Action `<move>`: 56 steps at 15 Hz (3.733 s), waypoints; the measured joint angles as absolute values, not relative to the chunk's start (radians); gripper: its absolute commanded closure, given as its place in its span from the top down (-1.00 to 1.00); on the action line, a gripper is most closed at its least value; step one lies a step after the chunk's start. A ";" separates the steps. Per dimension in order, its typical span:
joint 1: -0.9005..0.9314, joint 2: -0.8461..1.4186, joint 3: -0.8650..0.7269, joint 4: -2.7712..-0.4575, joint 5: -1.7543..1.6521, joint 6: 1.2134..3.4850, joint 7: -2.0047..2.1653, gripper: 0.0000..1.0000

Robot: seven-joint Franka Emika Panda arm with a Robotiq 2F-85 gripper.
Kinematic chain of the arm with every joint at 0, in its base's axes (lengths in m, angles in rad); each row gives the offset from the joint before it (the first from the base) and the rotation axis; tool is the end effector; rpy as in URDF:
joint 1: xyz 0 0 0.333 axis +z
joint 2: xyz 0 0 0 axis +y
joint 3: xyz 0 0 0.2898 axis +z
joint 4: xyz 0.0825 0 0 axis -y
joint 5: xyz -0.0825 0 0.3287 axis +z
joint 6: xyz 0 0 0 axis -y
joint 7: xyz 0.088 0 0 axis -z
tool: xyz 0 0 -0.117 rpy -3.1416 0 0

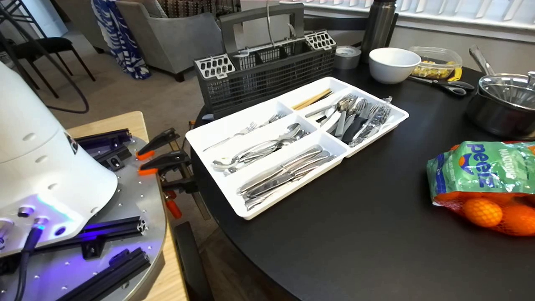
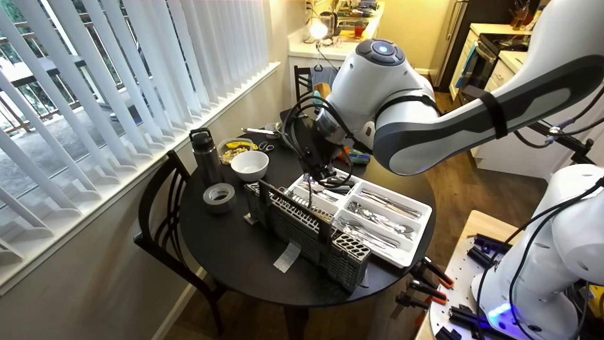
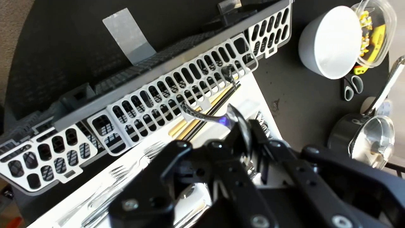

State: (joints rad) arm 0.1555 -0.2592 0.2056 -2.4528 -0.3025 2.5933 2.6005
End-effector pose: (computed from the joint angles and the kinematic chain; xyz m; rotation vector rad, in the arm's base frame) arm 0.4162 0.1641 0.4328 -1.4787 2.3225 -0.4095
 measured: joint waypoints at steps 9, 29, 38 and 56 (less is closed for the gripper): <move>0.050 -0.274 0.289 -2.453 -0.294 2.592 2.601 -0.95; 0.003 -0.174 0.078 -2.266 -0.168 1.957 2.554 -0.95; 0.002 -0.056 0.033 -2.232 -0.120 1.952 2.547 -0.95; 0.007 0.227 -0.028 -2.131 -0.218 1.825 2.548 -0.95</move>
State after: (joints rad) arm 0.0067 0.2271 -0.0277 -2.1310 -0.2180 1.8253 2.5476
